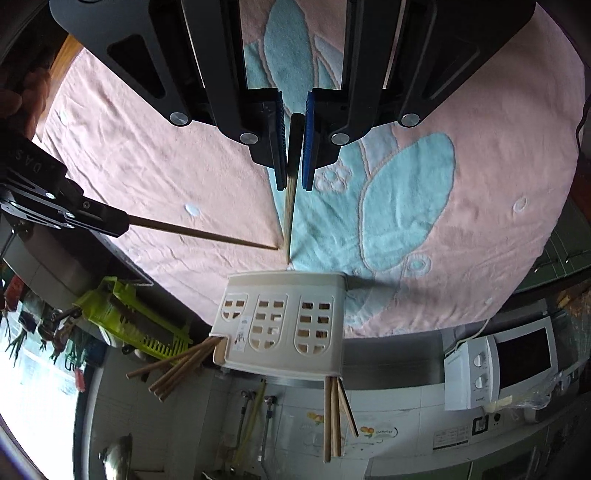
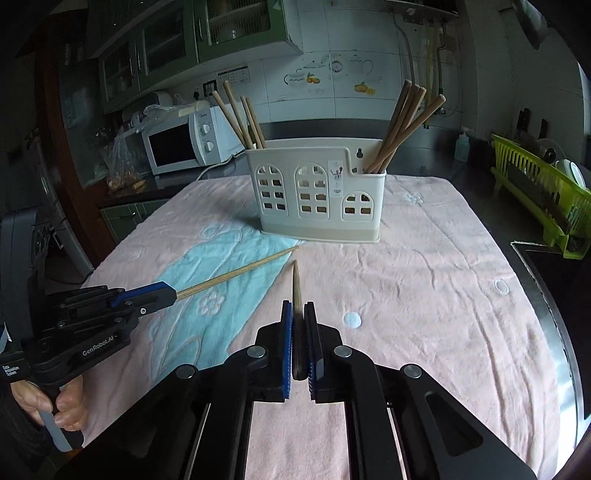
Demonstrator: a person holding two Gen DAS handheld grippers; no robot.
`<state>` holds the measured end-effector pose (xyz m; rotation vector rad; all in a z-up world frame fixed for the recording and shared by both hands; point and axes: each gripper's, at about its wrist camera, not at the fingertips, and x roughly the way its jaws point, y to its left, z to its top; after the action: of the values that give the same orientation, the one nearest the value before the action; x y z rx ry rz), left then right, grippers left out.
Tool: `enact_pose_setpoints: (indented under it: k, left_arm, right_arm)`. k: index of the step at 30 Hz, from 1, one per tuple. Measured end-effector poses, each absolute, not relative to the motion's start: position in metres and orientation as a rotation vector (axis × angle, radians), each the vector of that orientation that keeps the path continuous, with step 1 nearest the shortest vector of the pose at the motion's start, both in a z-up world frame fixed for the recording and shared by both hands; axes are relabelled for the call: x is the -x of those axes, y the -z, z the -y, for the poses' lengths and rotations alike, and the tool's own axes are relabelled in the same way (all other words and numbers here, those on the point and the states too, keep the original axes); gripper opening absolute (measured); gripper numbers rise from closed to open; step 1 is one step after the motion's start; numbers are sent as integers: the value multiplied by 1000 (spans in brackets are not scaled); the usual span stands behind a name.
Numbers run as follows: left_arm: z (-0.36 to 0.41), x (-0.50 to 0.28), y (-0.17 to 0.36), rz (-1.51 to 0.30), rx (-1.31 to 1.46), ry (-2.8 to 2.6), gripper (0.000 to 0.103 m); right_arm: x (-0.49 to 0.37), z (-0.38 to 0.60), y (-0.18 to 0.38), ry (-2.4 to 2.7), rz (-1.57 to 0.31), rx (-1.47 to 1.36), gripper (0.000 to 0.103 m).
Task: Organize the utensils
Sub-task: 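Close the left tool on a chopstick while the right tool grasps the other chopstick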
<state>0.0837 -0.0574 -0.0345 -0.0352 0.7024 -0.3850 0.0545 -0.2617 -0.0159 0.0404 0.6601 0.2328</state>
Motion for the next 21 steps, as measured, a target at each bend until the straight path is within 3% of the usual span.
enact_pose_setpoints:
  k: [11,13,21]
  left_arm:
    - [52,-97,-1,-610,63,395,6]
    - [50,-100,-5,-608,62,400,1]
    - [51,-98,23,-725,11,445,6]
  right_arm:
    - [-81,269,-17,-247,-585,-72,6]
    - [-85,271,-23,-240,-576,-65,6]
    - [-88,271,-20,-248,-583,-67,6]
